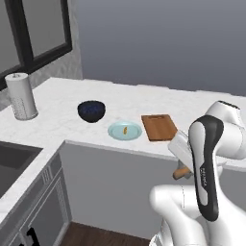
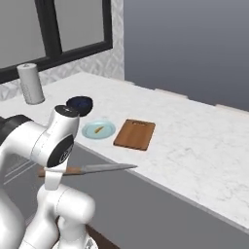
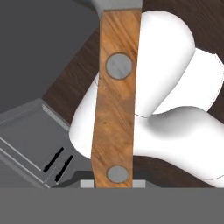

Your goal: Pick up the knife from the drawer and place it on the cutting board. Then place the meat from the plate to the cutting board.

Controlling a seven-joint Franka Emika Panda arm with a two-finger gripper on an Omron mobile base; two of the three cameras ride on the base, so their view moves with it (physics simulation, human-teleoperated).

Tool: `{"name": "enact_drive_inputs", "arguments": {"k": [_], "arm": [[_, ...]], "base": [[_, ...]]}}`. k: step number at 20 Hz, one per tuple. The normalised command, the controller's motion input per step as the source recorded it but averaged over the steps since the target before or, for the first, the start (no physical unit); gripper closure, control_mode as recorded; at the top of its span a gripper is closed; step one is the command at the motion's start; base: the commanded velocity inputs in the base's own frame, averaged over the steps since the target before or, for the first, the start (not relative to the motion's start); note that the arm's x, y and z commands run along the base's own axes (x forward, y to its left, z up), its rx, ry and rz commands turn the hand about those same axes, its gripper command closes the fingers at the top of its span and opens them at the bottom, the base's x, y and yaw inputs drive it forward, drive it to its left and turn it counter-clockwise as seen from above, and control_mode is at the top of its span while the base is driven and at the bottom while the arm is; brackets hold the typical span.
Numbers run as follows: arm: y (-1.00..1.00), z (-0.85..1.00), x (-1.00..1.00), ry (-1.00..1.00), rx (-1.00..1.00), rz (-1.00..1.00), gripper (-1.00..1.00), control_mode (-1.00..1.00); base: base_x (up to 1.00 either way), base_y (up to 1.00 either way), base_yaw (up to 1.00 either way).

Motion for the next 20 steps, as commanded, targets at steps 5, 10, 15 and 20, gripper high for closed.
{"name": "enact_drive_inputs", "arguments": {"k": [5,10,15,20], "arm": [[0.0,0.0,0.0,0.0,0.0,0.0,1.0,1.0],[0.0,0.0,0.0,0.0,0.0,0.0,1.0,1.0],[0.0,0.0,0.0,0.0,0.0,0.0,1.0,1.0],[0.0,0.0,0.0,0.0,0.0,0.0,1.0,1.0]], "base": [[0.51,0.35,-0.28],[0.45,0.13,-0.28],[0.7,0.26,-0.24],[0.35,0.49,-0.21]]}}
